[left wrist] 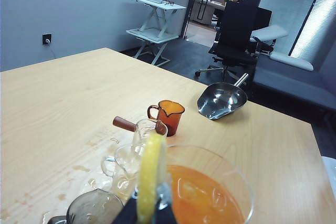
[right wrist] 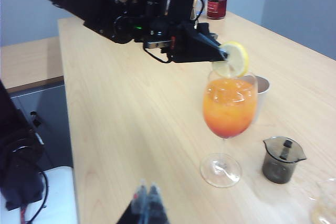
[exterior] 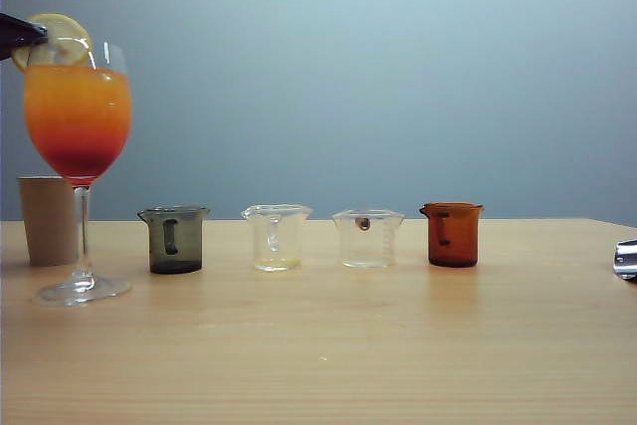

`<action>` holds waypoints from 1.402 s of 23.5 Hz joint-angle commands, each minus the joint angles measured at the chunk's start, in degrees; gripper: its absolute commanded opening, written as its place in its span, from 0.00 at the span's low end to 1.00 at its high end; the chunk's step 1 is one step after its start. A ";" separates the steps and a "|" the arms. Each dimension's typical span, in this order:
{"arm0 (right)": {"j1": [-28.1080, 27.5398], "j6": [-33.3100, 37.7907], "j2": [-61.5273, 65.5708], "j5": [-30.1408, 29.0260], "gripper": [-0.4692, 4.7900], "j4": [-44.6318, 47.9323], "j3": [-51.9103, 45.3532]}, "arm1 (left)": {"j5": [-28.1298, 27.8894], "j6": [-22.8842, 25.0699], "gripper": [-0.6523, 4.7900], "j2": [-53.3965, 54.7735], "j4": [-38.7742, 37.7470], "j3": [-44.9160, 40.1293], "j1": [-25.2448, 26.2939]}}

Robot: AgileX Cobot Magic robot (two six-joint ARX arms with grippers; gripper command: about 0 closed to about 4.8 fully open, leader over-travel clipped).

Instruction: Pick up the lemon slice from the paper cup on the left and carefully insert it into the rim of the goblet.

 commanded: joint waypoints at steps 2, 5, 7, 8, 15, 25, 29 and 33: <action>-0.92 -0.13 -0.04 -0.28 0.08 0.76 0.20 | 0.37 0.22 0.11 -0.07 -0.59 0.24 0.00; -0.98 -0.13 -0.04 -0.26 0.08 0.76 0.20 | 0.33 0.22 0.11 -0.07 -1.03 0.24 0.00; -0.96 -0.13 -0.04 -0.28 0.08 0.76 0.20 | 0.31 0.24 0.11 -0.07 -1.20 0.24 0.00; -0.96 -0.15 -0.04 -0.28 0.08 0.76 0.20 | 0.31 0.24 0.11 -0.07 -1.20 0.24 0.00; -0.98 -0.15 -0.02 -0.26 0.08 0.76 0.20 | 0.13 0.24 0.11 -0.04 -2.43 0.24 0.00; -0.98 -0.15 -0.02 -0.26 0.08 0.76 0.20 | -1.42 0.24 0.30 -0.07 -2.38 0.24 0.00; -0.98 -0.15 -0.02 -0.26 0.08 0.74 0.20 | -1.40 0.24 0.30 -0.07 -2.21 0.24 0.00; -0.98 -0.15 -0.02 -0.26 0.08 0.74 0.20 | -1.68 0.24 0.30 -0.09 -1.73 0.24 0.00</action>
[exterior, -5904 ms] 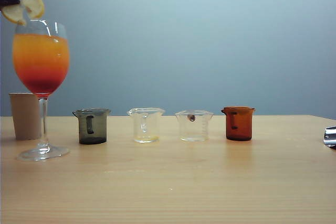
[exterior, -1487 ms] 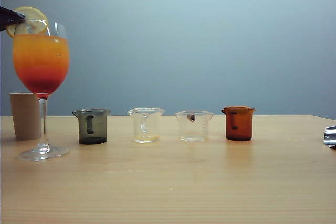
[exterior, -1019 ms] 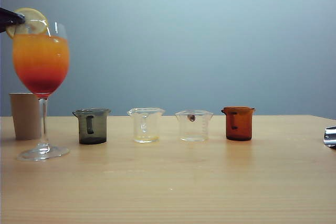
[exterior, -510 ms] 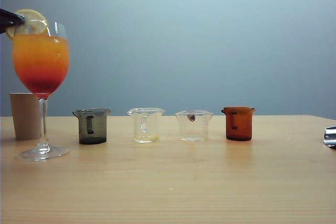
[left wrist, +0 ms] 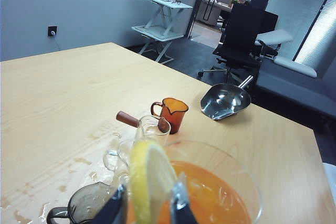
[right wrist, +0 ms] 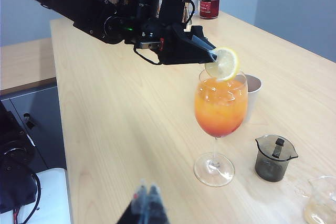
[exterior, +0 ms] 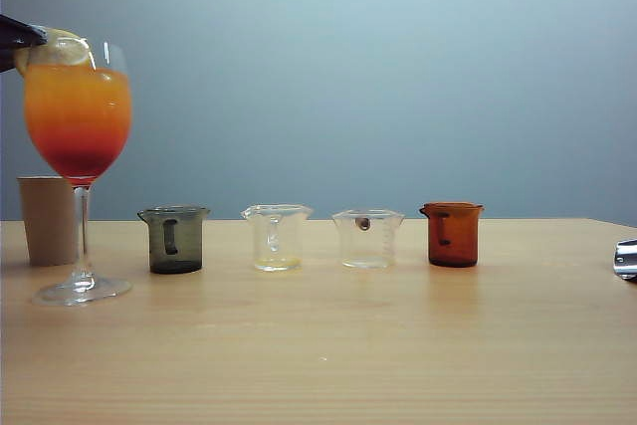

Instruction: Pick up the lemon slice from the paper cup on the left and carefully insert it into the rim of the goblet.

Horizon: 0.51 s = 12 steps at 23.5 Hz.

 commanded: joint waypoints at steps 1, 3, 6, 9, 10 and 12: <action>0.00 -0.13 -0.02 -0.22 0.08 0.76 0.20 | -0.37 0.20 0.31 -0.09 0.92 0.24 0.00; 0.00 -0.13 0.00 -0.22 0.08 0.76 0.20 | -0.68 0.20 0.39 -0.09 1.53 0.24 0.00; 0.00 -0.13 0.00 -0.22 0.08 0.76 0.20 | -0.72 0.17 0.41 -0.11 2.51 0.24 0.02; 0.00 -0.13 0.00 -0.22 0.08 0.76 0.17 | -0.74 0.15 0.46 -0.13 3.65 0.24 0.02; 0.00 -0.13 0.00 -0.22 0.08 0.76 0.17 | -0.72 0.13 0.47 -0.13 3.87 0.24 0.02; 0.00 -0.13 0.00 -0.22 0.08 0.76 0.17 | -0.70 0.11 0.47 -0.13 4.09 0.24 0.09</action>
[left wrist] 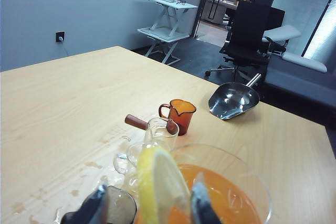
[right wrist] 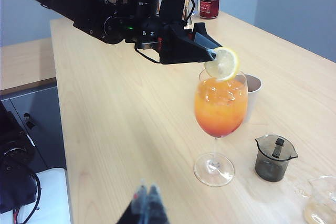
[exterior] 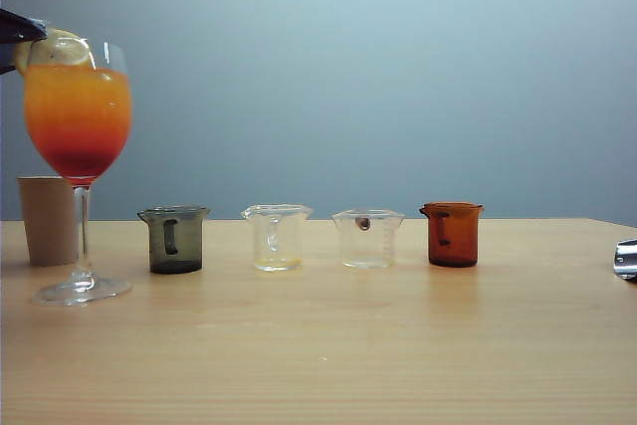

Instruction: Pick up the lemon slice from the paper cup on the left and carefully insert it into the rim of the goblet.

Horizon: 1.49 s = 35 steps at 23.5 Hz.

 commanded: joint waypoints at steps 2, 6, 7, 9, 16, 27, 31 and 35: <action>0.00 -0.13 0.00 -0.22 0.08 0.76 0.17 | 0.24 -0.28 0.47 -0.15 1.60 0.26 0.11; 0.00 -0.13 0.13 -0.22 0.08 0.76 0.17 | 0.28 -0.31 0.46 -0.15 1.57 0.26 0.11; 0.00 -0.13 0.15 -0.22 0.08 0.79 0.17 | 0.31 -0.33 0.46 -0.15 1.57 0.24 0.11; 0.00 -0.13 0.26 -0.22 0.08 0.76 0.17 | 1.09 -0.35 0.37 -0.17 1.57 0.26 0.11; 0.00 -0.13 0.37 -0.22 0.08 0.76 0.17 | 3.74 -0.17 0.19 -0.17 1.97 0.26 0.09; 0.00 -0.15 0.37 -0.22 0.08 0.76 0.17 | 5.03 -0.07 0.14 -0.48 3.30 0.28 0.11; 0.00 -0.15 0.37 -0.22 0.08 0.76 0.17 | 4.76 -0.22 0.17 -0.48 1.90 0.28 0.11; 0.00 -0.15 0.37 -0.22 0.08 0.76 0.17 | 4.59 -0.22 0.23 -0.48 1.57 0.28 0.11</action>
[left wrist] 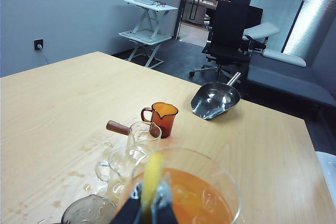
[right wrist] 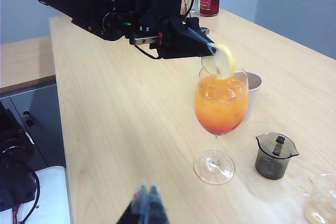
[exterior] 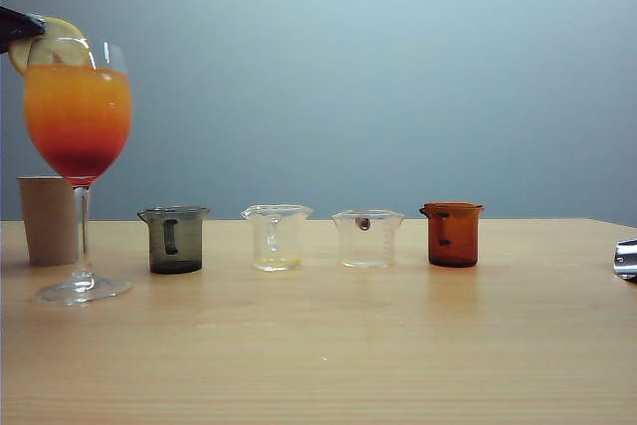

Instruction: Pick up the lemon slice from the paper cup on the left and carefully insert it into the rim of the goblet.

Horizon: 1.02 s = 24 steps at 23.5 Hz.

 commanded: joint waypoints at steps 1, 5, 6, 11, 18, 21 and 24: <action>0.00 -0.15 -0.09 -0.22 0.08 0.76 0.17 | -0.20 0.00 0.28 -0.26 0.04 0.28 0.09; 0.00 -0.15 -0.09 -0.22 0.08 0.76 0.17 | -0.28 0.02 0.29 -0.26 -0.04 0.28 0.09; 0.00 -0.15 -0.09 -0.22 0.08 0.76 0.17 | -0.35 0.02 0.29 -0.26 -0.02 0.28 0.09; 0.00 -0.15 -0.09 -0.22 0.08 0.76 0.17 | -2.12 0.00 0.41 -0.26 0.13 0.28 0.09; 0.00 -0.15 -0.09 -0.22 0.08 0.76 0.17 | -2.62 -0.04 0.49 -0.26 1.07 0.28 0.09; 0.00 -0.15 -0.09 -0.22 0.08 0.76 0.17 | -2.54 -1.27 0.62 -0.26 2.84 0.31 0.11; -0.02 -0.15 -0.09 -0.20 0.08 0.74 0.17 | -2.49 -5.27 0.64 -0.52 7.13 0.33 0.87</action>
